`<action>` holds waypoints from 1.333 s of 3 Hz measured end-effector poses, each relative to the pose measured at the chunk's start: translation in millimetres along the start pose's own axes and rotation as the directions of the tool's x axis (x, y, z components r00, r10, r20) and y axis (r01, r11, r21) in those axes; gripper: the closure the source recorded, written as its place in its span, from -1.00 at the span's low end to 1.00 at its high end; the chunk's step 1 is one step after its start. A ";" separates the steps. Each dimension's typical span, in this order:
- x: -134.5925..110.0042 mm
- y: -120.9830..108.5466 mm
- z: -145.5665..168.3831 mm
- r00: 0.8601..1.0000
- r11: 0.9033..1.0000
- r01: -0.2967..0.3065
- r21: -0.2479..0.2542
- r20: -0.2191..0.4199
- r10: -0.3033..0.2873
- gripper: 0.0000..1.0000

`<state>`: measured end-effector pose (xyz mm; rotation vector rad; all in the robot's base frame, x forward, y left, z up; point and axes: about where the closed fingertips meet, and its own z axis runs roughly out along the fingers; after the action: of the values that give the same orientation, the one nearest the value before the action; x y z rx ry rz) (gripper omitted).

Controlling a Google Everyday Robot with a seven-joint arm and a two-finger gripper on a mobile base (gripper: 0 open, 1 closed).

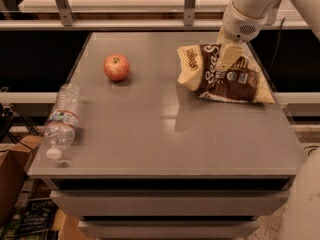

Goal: Move brown chip bag near apple

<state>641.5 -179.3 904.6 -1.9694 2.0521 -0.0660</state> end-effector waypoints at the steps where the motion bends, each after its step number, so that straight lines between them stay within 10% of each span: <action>1: -4.9 -4.7 -7.5 0.999 0.999 0.033 0.016 -0.033 -0.032 0.74; 4: -68.6 -33.2 -67.9 0.987 0.976 0.159 0.147 -0.039 -0.155 1.00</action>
Offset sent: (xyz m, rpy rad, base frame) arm 0.0041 0.0140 0.0682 -0.0932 -0.1219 0.0720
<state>658.5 -125.3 989.6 -2.0421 1.8451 -0.2746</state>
